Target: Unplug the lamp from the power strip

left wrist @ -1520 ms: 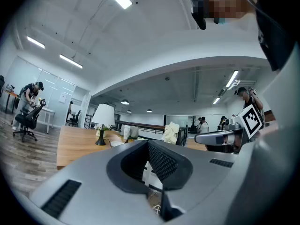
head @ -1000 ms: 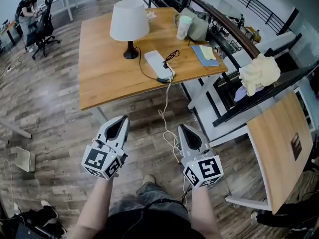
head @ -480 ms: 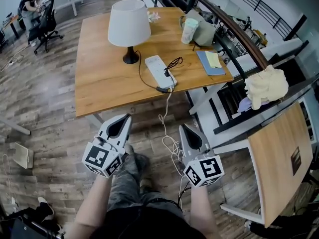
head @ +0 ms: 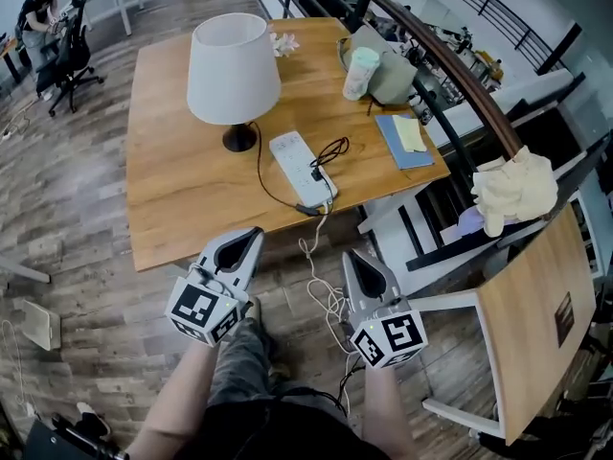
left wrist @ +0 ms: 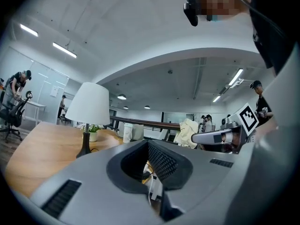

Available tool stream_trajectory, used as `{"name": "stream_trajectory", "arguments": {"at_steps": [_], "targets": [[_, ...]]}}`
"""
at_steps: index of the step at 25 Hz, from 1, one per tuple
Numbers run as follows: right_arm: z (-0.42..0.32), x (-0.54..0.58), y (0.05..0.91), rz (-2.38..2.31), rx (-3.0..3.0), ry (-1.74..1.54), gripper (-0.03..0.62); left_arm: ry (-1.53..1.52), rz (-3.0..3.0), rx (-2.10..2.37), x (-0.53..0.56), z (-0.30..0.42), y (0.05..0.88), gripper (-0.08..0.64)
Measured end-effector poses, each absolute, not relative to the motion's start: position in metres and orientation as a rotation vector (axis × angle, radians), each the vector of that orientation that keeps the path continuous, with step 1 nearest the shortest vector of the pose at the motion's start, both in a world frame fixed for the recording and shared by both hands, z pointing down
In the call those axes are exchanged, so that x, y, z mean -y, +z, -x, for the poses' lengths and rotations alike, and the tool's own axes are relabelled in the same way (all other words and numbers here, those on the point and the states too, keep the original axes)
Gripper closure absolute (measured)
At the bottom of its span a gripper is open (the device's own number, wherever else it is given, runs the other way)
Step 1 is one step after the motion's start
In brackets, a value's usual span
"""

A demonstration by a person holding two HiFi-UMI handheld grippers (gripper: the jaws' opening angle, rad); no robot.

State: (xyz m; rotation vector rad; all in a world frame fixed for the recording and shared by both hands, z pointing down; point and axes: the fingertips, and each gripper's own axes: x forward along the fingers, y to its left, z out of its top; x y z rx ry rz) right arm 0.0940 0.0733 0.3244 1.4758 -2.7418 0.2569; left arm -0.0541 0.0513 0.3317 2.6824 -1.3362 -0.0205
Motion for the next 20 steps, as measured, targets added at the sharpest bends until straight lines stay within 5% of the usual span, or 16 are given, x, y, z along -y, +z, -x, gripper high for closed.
{"name": "stream_trajectory", "arguments": {"at_steps": [20], "targets": [[-0.06, 0.031, 0.354, -1.6, 2.578, 0.323, 0.584, 0.035, -2.797, 0.985, 0.058, 0.038, 0.353, 0.563]]}}
